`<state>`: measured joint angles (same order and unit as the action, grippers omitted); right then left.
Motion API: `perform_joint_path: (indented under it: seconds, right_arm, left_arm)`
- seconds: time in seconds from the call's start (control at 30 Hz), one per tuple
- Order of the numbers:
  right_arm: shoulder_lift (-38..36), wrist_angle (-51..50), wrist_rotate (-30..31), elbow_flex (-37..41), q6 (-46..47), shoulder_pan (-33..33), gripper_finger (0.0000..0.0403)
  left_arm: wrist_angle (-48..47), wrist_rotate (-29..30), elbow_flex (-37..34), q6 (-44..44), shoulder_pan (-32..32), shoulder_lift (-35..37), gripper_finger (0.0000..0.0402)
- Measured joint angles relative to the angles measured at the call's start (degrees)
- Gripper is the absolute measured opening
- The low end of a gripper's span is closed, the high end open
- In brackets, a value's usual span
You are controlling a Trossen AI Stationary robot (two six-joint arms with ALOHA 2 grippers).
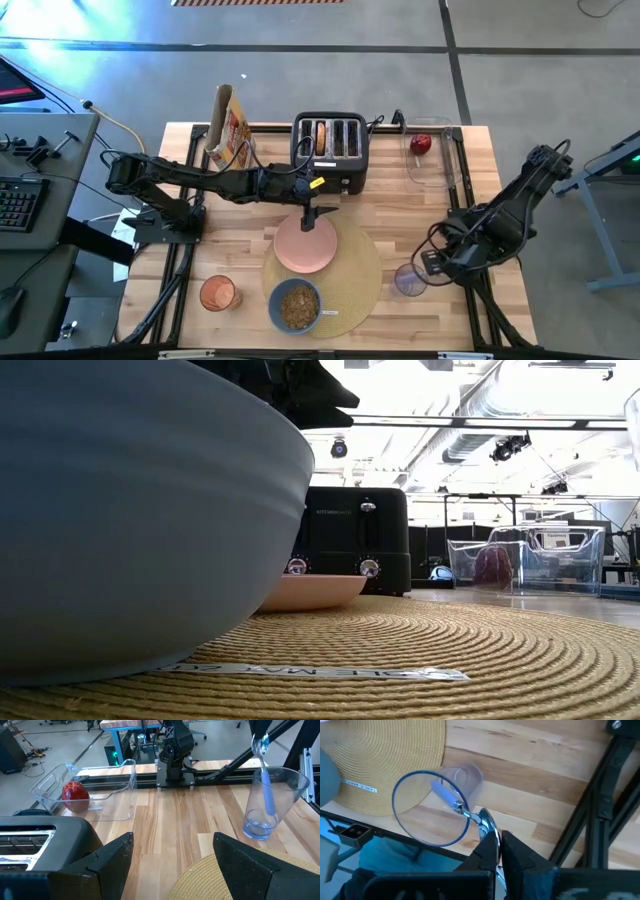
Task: Arrange a breakfast setting
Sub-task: Put the spoon on the place mat
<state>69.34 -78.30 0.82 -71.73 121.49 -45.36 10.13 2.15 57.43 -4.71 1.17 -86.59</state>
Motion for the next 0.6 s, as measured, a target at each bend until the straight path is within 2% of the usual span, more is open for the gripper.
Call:
perform_joint_path:
  seconds: [0.23, 0.5, 0.6]
  right_arm:
    - [0.0, -4.0, 0.1, -3.4, -0.8, 0.0, 0.0]
    - [0.0, -11.9, 0.2, -11.3, -3.6, 0.0, 0.0]
    - [-0.3, -11.7, 1.1, -13.4, -5.8, 0.0, 0.0]
  left_arm:
    - [0.0, 0.0, 0.0, 0.0, 0.0, 0.0, 0.0264]
    - [0.0, 0.0, 0.0, 0.0, 0.0, 0.0, 0.0264]
    - [0.0, 0.0, 0.0, 0.0, 0.0, 0.0, 0.0264]
